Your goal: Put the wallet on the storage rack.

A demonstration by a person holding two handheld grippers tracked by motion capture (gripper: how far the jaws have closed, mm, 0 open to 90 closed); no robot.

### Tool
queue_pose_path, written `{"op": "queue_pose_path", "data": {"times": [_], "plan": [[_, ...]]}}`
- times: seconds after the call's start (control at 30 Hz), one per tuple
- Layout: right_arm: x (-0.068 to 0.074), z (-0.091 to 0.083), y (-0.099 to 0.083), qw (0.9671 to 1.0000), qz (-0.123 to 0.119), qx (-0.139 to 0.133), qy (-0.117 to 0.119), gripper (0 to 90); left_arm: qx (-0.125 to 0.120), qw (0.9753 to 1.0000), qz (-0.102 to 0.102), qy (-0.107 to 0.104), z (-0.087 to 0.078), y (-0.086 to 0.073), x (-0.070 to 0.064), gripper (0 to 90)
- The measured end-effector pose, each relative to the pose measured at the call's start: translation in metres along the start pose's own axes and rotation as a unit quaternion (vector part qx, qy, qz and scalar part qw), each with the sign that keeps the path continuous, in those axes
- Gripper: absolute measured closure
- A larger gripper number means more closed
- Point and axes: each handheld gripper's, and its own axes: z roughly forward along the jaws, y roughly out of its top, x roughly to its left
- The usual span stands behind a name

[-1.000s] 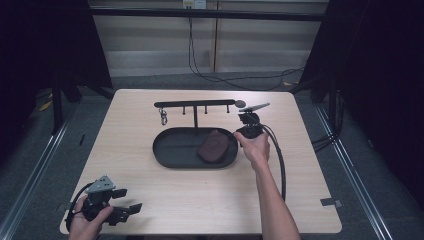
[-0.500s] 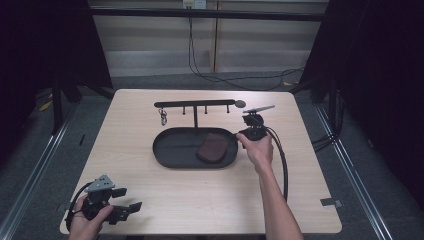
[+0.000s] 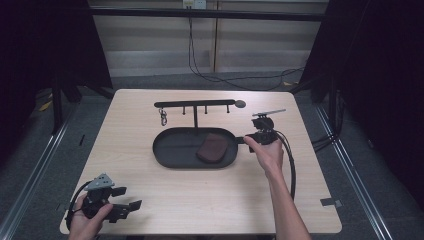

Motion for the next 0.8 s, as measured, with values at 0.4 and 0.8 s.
{"op": "queue_pose_path", "data": {"times": [0.4, 0.8], "plan": [[-0.008, -0.021, -0.023, 0.9993, -0.010, -0.035, -0.011, 27.1, -0.009, 0.9999, -0.009, 0.002, -0.002, 0.000, 0.002, 18.8], [-0.018, -0.043, -0.055, 0.9981, -0.016, -0.053, -0.026, 20.2, -0.009, 0.9999, -0.008, 0.005, -0.002, 0.000, 0.001, 19.0]]}}
